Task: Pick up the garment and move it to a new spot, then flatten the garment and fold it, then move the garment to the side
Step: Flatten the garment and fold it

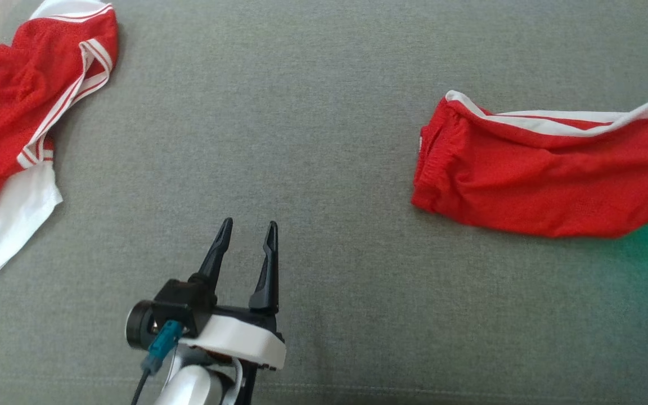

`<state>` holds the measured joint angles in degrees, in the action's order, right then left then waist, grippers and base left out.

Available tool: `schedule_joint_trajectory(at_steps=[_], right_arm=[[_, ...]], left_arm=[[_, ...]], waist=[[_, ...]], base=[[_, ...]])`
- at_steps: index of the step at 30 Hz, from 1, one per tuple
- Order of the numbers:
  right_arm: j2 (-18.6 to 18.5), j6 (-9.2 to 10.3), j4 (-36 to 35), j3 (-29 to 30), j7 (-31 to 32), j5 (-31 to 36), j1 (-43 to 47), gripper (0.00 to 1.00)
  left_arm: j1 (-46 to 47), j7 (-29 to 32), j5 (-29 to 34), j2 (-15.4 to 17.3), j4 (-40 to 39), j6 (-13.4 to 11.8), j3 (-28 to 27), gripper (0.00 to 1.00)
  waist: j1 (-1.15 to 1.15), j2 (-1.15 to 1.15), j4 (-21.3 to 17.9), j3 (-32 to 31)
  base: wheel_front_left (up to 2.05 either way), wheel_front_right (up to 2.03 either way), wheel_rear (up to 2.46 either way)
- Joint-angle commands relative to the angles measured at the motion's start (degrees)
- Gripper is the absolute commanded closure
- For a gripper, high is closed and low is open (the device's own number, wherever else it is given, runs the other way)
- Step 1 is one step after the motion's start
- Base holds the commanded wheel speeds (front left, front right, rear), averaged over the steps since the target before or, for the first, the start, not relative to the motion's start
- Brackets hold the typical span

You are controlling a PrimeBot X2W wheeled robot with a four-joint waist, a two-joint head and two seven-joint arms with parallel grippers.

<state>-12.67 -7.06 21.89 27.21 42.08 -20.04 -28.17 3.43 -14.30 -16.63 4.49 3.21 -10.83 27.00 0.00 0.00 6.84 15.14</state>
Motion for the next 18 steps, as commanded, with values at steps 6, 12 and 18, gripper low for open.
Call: schedule_joint_trajectory(at_steps=[6,12,18], right_arm=[[2.57,-0.43,-16.43,-12.5,4.77,-5.06,0.18,1.0],[7.01,-0.43,-23.96,-26.71,9.18,-7.43,4.64,1.0],[9.0,-0.43,-19.7,-30.2,5.42,-5.15,5.05,1.0]], left_arm=[[-1.35,-0.7,0.36,-0.98,-0.9,0.73,-2.53,0.0],[-0.9,-0.7,0.16,-1.39,-0.47,1.27,-3.07,0.0],[-0.08,-0.7,-0.02,-1.55,0.28,1.71,-2.41,0.0]], waist=[[0.0,0.0,0.47,-0.91],[0.0,0.0,0.96,-1.12],[0.0,0.0,2.52,-1.22]], base=[[0.0,0.0,0.0],[0.0,0.0,0.0],[0.0,0.0,0.0]])
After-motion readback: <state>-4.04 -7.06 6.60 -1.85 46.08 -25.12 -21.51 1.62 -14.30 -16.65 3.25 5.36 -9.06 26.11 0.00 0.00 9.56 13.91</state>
